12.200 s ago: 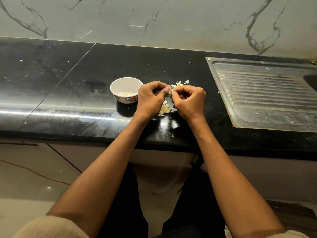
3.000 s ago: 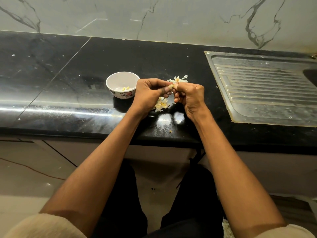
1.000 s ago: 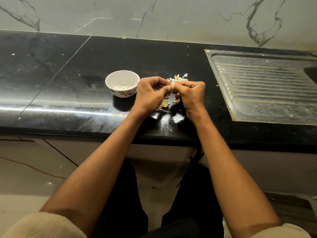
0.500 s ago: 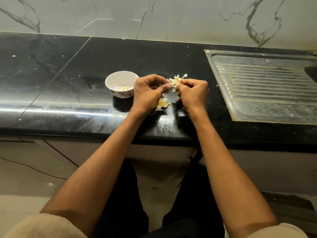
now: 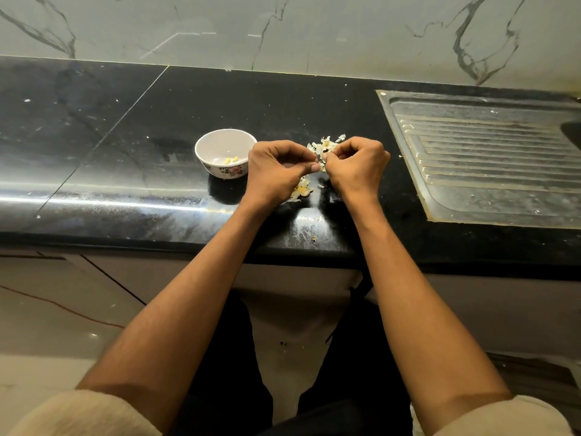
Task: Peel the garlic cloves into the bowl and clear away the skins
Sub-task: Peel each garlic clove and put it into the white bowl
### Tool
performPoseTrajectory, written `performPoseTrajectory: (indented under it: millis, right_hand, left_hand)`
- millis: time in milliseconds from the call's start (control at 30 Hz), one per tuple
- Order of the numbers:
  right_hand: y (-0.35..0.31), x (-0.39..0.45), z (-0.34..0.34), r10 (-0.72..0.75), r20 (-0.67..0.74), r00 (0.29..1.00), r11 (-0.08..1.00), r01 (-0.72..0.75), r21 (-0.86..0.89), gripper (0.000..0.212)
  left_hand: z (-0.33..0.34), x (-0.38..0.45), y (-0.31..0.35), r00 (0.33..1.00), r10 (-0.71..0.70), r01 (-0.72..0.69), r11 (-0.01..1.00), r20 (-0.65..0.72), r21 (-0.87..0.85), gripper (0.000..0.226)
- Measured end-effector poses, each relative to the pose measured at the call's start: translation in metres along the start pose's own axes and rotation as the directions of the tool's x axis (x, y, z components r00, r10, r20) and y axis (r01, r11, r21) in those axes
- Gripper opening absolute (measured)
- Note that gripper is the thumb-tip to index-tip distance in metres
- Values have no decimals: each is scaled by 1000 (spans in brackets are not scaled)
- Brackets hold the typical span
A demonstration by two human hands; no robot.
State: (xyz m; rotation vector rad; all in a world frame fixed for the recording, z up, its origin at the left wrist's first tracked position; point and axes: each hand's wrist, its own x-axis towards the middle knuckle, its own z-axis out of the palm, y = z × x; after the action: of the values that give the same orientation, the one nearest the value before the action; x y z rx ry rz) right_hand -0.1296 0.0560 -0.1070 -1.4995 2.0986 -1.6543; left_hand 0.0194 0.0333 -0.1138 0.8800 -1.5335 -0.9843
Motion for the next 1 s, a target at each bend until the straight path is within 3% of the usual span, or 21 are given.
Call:
performPoseTrajectory:
  millis: [233, 400, 567, 733, 867, 1000]
  right_hand:
    - [1, -3, 0, 15, 90, 996, 998, -20, 58, 29]
    - [-2, -7, -1, 41, 101, 994, 990, -55, 133, 14]
    - [-5, -11, -4, 24, 103, 994, 993, -36, 108, 17]
    - [-4, -11, -5, 58, 64, 996, 990, -66, 125, 40]
    - [-4, -10, -6, 109, 184, 977, 936, -163, 312, 10]
    - [-7, -11, -11, 102, 304, 947, 847, -243, 473, 8]
  left_hand:
    - [-1, 0, 2, 1000, 0, 0, 1000, -26, 15, 15]
    - [-1, -1, 2, 999, -1, 2, 1000, -37, 18, 13]
    - [0, 1, -1, 999, 21, -20, 999, -29, 43, 19]
    - [0, 2, -3, 998, 38, -35, 998, -46, 50, 23]
    - [1, 1, -2, 998, 24, -25, 999, -64, -22, 22]
    - [1, 2, -2, 997, 12, -19, 996, -78, -89, 19]
